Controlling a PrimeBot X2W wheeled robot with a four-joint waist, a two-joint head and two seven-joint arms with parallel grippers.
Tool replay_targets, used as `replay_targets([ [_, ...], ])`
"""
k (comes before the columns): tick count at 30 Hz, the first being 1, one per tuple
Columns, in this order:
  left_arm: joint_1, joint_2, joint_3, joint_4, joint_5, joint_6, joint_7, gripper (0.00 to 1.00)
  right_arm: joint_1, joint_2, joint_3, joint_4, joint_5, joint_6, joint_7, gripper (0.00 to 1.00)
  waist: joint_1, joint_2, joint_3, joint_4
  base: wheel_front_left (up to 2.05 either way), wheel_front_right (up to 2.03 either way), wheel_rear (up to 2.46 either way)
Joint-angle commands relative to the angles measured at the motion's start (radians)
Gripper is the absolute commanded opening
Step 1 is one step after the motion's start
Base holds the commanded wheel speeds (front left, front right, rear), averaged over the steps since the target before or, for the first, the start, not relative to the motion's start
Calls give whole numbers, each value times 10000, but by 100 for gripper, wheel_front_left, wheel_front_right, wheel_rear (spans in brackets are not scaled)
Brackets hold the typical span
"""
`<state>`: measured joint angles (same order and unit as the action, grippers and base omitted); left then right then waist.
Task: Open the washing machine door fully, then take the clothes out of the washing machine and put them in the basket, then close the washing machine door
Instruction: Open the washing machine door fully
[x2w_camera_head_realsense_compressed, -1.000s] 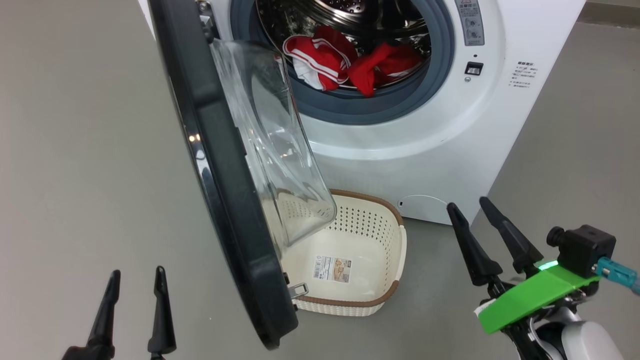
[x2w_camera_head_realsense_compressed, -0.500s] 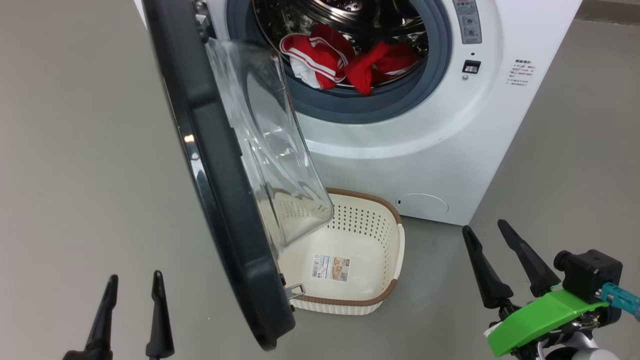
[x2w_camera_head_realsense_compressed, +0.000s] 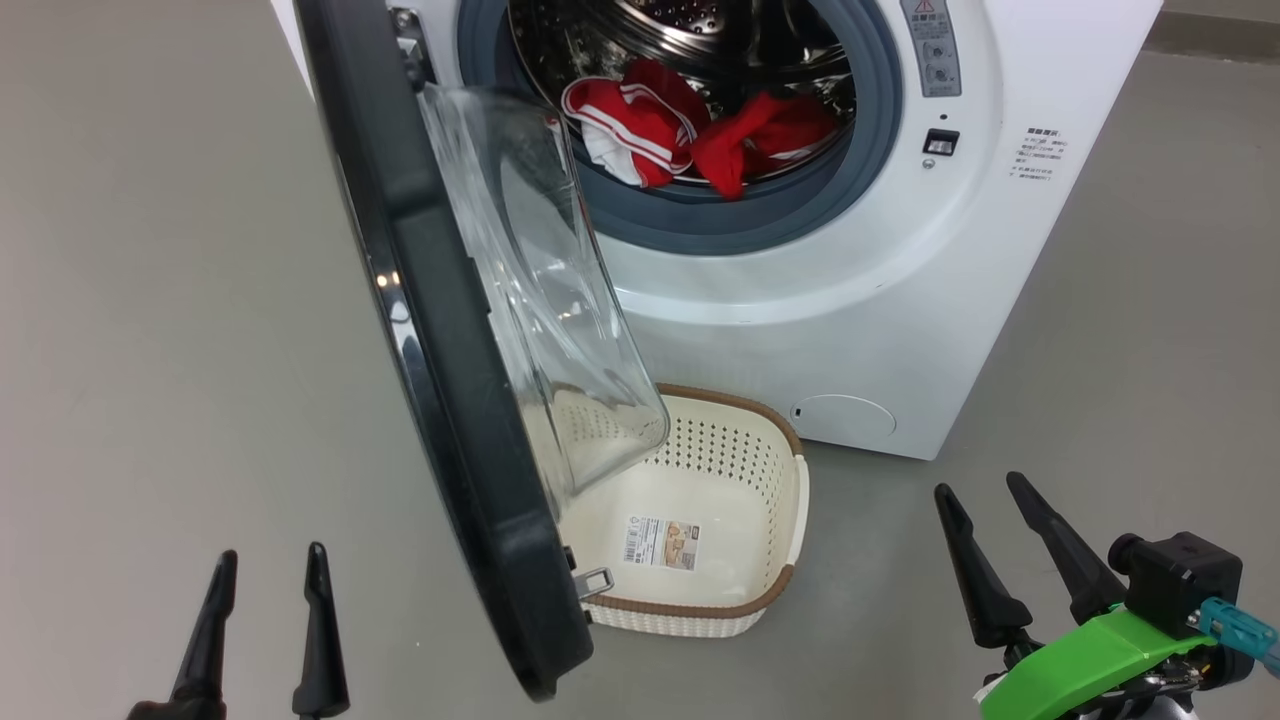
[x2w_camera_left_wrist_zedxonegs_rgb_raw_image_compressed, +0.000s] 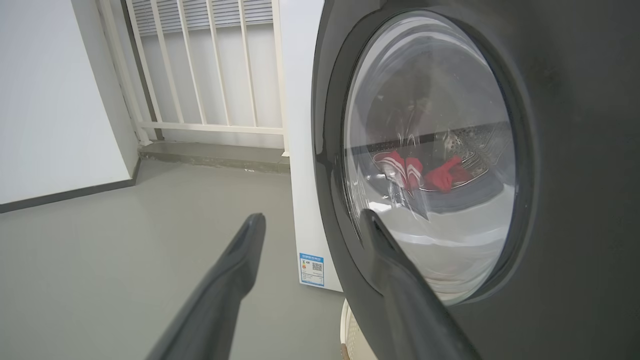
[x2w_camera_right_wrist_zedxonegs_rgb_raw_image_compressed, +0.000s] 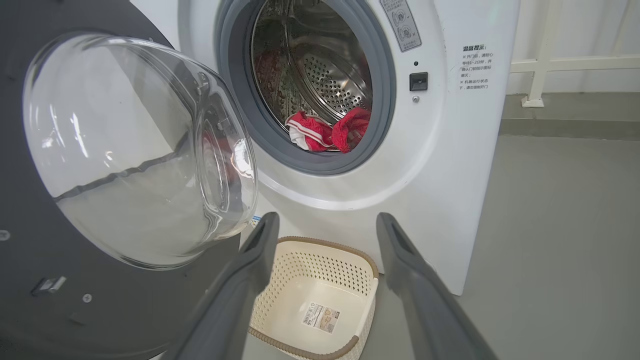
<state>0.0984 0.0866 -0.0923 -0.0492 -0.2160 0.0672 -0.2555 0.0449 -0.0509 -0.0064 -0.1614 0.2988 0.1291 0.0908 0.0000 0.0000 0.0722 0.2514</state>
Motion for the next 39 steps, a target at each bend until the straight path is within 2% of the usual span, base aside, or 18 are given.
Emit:
replay_targets([
  [1,-104,165,330,-238,-70,92,-63,100,-53,0,258,-241,-79,16,-100,100,0,0,-31,2,0,0,0],
  [25,175,346,220,-284,-190,198,1,100,363,6,155,-43,267,16,-322,100,0,0,-436,24,0,0,0],
  [26,187,352,219,-299,-199,205,9,90,380,6,144,-46,277,16,-325,100,0,0,-448,23,0,0,0],
  [28,205,359,217,-332,-220,217,18,44,411,6,115,-63,292,16,-327,100,0,0,-466,28,0,0,0],
  [29,207,354,229,-368,-239,230,16,15,427,6,88,-76,303,16,-332,100,0,0,-473,31,0,0,0],
  [30,212,350,241,-402,-257,240,12,0,442,6,63,-88,316,16,-335,100,0,0,-478,34,0,0,0],
  [39,187,325,305,-1022,-229,223,-41,0,512,6,-85,-143,351,16,-335,100,0,0,-519,40,0,0,0],
])
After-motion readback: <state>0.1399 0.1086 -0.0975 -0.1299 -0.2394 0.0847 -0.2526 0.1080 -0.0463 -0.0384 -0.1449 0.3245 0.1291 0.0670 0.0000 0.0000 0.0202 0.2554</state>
